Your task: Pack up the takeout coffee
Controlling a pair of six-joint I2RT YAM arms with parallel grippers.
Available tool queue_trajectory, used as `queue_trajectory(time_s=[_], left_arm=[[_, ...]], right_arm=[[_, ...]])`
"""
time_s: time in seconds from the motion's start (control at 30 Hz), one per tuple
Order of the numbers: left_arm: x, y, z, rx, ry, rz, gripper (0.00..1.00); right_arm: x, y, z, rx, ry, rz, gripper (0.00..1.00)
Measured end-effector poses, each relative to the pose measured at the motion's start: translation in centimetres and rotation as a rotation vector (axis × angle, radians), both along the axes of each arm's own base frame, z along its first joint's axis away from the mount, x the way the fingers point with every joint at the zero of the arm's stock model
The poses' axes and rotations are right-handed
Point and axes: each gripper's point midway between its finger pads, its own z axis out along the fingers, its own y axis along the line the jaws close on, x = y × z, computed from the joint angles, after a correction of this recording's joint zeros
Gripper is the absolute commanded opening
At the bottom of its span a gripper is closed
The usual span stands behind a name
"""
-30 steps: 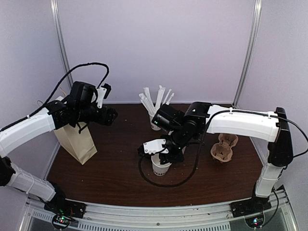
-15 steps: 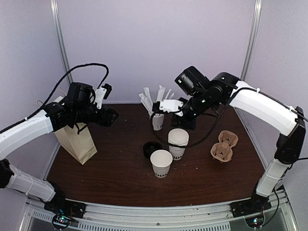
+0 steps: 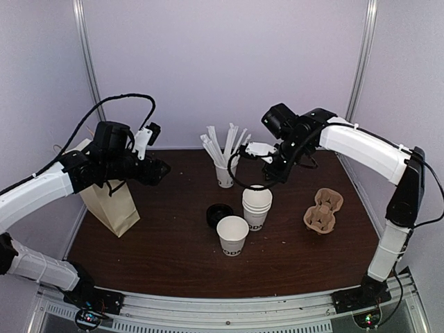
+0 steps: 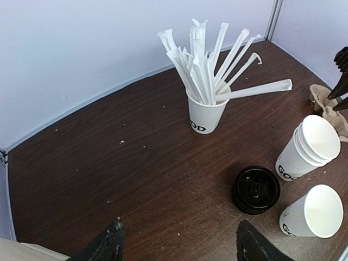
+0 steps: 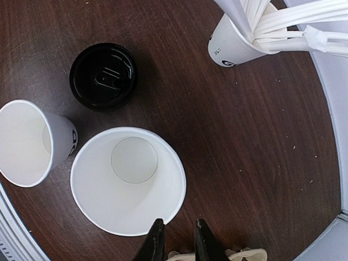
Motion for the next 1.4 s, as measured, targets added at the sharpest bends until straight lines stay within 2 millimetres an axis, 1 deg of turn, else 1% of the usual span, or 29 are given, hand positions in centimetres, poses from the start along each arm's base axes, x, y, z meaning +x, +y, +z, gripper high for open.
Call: queue_trajectory(time_s=[0.07, 0.2, 0.4, 0.47, 0.67, 0.8, 0.87, 0.9, 1.07, 1.13, 1.27, 1.4], left_arm=[[0.0, -0.1, 0.0, -0.002, 0.0, -0.003, 0.72], [0.0, -0.1, 0.0, -0.003, 0.001, -0.004, 0.72], [0.1, -0.1, -0.1, -0.003, 0.001, -0.003, 0.72], [0.1, -0.1, -0.1, -0.003, 0.001, -0.003, 0.72], [0.1, -0.2, -0.2, -0.003, 0.004, -0.003, 0.72], [0.1, -0.2, -0.2, -0.003, 0.004, -0.003, 0.72], [0.1, -0.2, -0.2, -0.003, 0.004, -0.003, 0.72], [0.1, -0.2, -0.2, -0.003, 0.004, -0.003, 0.72], [0.1, -0.2, -0.2, -0.003, 0.004, -0.002, 0.72], [0.1, -0.2, -0.2, -0.003, 0.004, -0.003, 0.72], [0.1, -0.2, -0.2, -0.004, 0.003, -0.002, 0.72], [0.1, -0.1, -0.2, -0.002, 0.005, -0.002, 0.72]], right_arm=[[-0.1, 0.2, -0.7, 0.01, 0.034, -0.007, 0.2], [-0.5, 0.7, -2.4, 0.009, 0.099, -0.014, 0.16], [-0.7, 0.9, -5.2, -0.028, 0.178, -0.043, 0.04], [-0.6, 0.8, -5.6, -0.033, 0.188, -0.051, 0.0], [-0.6, 0.8, -5.6, -0.03, 0.19, -0.061, 0.0], [-0.5, 0.9, -5.0, -0.024, 0.185, -0.063, 0.19], [-0.4, 1.0, -4.4, -0.015, 0.172, -0.067, 0.25], [-0.2, 0.9, -4.0, -0.013, 0.158, -0.067, 0.27], [0.0, 0.1, -1.8, -0.007, 0.093, -0.083, 0.27], [0.1, -0.1, -1.6, -0.015, 0.079, -0.09, 0.26], [0.4, -0.2, -2.1, -0.03, 0.082, -0.097, 0.25], [0.7, -0.3, -3.6, -0.054, 0.106, -0.103, 0.22]])
